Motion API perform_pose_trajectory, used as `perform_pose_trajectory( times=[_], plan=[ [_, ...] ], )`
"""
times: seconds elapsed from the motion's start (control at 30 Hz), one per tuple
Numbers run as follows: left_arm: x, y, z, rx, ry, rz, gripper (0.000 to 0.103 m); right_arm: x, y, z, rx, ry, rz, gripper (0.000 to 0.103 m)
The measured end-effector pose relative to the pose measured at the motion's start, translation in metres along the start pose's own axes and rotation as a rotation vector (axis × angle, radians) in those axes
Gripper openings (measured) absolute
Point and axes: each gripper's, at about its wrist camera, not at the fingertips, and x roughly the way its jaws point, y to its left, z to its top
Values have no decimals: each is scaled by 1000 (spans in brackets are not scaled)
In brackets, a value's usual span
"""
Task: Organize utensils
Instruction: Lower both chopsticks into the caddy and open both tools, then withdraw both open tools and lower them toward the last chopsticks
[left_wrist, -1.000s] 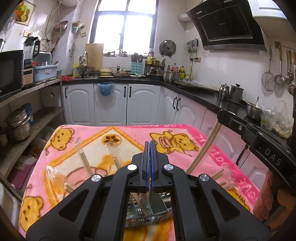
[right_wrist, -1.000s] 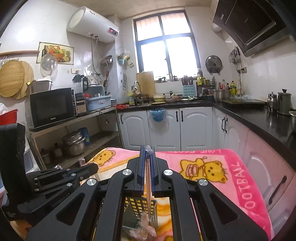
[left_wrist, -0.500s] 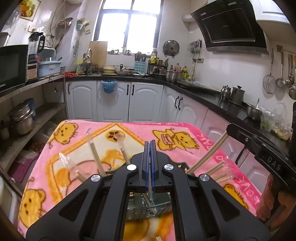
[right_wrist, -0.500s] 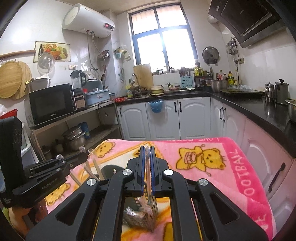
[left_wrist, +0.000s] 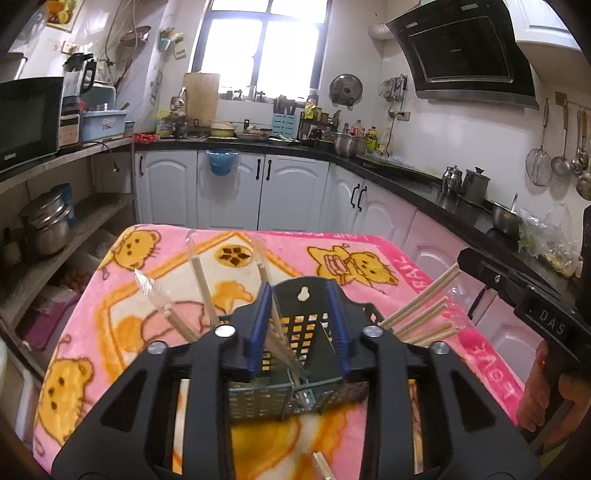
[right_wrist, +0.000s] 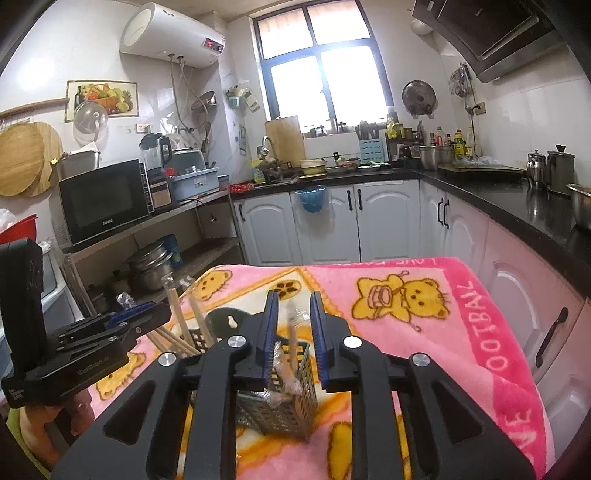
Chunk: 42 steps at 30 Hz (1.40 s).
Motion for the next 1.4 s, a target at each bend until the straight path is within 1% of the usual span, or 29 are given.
perform_pose_trajectory(
  times=[0.13,0.17,0.2,0.27,0.37,0.43,0.57,0.63,0.7,0.77,0.87,1.07,1.4],
  plan=[
    [-2,-1,-2,-1,4,-9,30,-7,7,-2,-26,5,-7,25],
    [-3,-1,-3,-3,5,-12,31,-8,7,-3,-27,6,-8,28],
    [-4,-1,-4,-4,5,-13,33,-10,8,-4,-25,9,-8,31],
    [-8,0,-5,-8,3,-19,37,-13,8,-5,-22,12,-6,32],
    [-12,-1,-7,-2,-3,-27,45,-16,8,-7,-23,18,-10,38],
    [-18,-3,-8,2,-19,-26,57,-20,9,-8,-23,19,-12,40],
    [-30,-4,-7,-1,-46,-35,67,-27,11,-11,-33,17,-16,47],
    [-35,-6,-7,-2,-60,-38,82,-31,12,-13,-38,17,-22,51],
    [-39,-8,-8,6,-57,-42,87,-35,14,-16,-35,20,-20,55],
    [-43,-9,-10,9,-54,-45,92,-38,14,-18,-33,25,-19,56],
    [-49,-10,-15,11,-44,-46,92,-42,14,-23,-35,34,-19,60],
    [-56,-9,-27,-4,-23,-59,92,-46,16,-34,-35,62,-18,63],
    [-46,-13,-57,8,49,-50,92,-50,16,-60,-50,121,-21,66]
  ],
)
